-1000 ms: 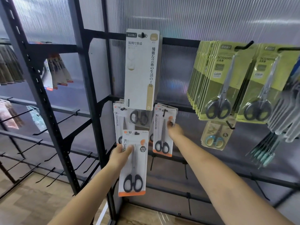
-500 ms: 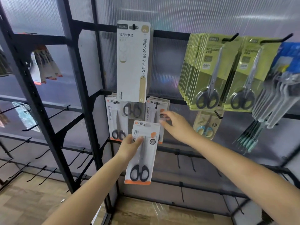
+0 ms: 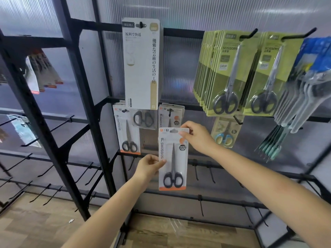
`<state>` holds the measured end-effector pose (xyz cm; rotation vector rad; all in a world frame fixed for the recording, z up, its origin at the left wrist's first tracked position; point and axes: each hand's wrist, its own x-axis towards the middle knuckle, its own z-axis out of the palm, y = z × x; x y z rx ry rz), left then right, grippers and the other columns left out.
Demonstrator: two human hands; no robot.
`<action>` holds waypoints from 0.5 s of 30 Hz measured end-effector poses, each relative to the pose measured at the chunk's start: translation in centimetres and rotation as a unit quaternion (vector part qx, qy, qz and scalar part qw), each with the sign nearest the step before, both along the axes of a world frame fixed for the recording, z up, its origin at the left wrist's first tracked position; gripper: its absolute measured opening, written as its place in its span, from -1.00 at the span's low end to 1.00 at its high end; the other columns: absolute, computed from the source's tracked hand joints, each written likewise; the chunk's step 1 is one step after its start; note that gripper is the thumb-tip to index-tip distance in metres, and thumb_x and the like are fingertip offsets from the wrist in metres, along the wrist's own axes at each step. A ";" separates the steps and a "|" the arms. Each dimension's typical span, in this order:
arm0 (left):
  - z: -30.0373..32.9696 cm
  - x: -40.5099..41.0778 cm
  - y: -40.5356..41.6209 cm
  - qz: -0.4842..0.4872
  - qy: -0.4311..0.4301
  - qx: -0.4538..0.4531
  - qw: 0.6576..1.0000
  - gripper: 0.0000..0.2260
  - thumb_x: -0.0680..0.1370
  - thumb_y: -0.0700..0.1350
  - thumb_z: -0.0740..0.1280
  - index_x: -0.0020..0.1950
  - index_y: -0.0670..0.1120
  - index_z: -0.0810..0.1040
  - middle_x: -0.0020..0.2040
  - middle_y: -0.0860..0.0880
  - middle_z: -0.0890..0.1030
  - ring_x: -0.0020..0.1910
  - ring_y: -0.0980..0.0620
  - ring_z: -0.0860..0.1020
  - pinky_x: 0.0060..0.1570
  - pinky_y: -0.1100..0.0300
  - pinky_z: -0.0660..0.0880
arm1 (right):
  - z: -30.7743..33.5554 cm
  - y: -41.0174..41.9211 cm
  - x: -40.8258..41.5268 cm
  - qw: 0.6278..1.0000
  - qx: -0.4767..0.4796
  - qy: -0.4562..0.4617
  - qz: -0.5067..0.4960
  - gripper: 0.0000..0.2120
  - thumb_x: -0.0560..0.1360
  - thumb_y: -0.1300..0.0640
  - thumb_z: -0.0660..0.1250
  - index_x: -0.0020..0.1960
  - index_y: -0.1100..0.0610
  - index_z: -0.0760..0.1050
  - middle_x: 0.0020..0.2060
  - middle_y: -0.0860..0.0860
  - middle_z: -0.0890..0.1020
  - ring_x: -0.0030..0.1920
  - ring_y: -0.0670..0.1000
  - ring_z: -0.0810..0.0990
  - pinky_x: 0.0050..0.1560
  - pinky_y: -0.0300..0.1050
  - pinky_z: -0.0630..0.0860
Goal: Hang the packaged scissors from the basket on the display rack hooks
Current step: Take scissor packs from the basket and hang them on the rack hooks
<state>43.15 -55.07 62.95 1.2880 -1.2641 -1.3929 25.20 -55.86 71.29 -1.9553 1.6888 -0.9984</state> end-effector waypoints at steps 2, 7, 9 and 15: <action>-0.1 -0.1 -0.2 0.009 0.012 0.005 1.000 -0.79 0.49 -0.23 0.40 -0.26 -0.13 0.40 -0.35 0.00 0.48 -0.46 0.20 0.48 -0.46 0.44 0.40 | 0.2 -0.7 0.1 1.000 -0.009 -0.007 -0.012 -0.88 0.56 0.18 0.27 0.07 0.17 0.50 -0.10 0.00 0.59 -0.22 -0.18 0.49 -0.31 -0.49 0.37; 0.5 -0.7 -2.0 0.043 0.014 -0.013 0.999 -0.78 0.48 -0.18 0.42 -0.26 -0.11 0.40 -0.35 0.00 0.46 -0.39 0.13 0.43 -0.44 0.39 0.42 | 0.7 -2.6 0.7 0.998 -0.033 -0.022 -0.042 -0.84 0.57 0.20 0.24 0.13 0.19 0.49 -0.08 0.09 0.62 -0.31 -0.28 0.47 -0.37 -0.52 0.37; 0.8 -1.0 -2.8 0.058 0.013 -0.020 0.998 -0.79 0.48 -0.17 0.42 -0.25 -0.10 0.40 -0.33 -0.01 0.46 -0.36 0.10 0.43 -0.35 0.31 0.43 | 0.9 -3.3 0.8 0.998 -0.036 -0.023 -0.056 -0.79 0.59 0.20 0.22 0.19 0.21 0.46 -0.06 0.08 0.59 -0.32 -0.28 0.45 -0.40 -0.53 0.35; 1.3 -1.4 -4.3 0.087 0.015 -0.031 0.996 -0.77 0.49 -0.17 0.41 -0.25 -0.10 0.37 -0.34 -0.01 0.42 -0.35 0.08 0.39 -0.26 0.24 0.39 | 1.0 -5.3 1.2 0.996 -0.026 -0.027 -0.083 -0.77 0.59 0.16 0.20 0.22 0.18 0.43 -0.07 0.13 0.62 -0.25 -0.11 0.56 -0.42 -0.40 0.38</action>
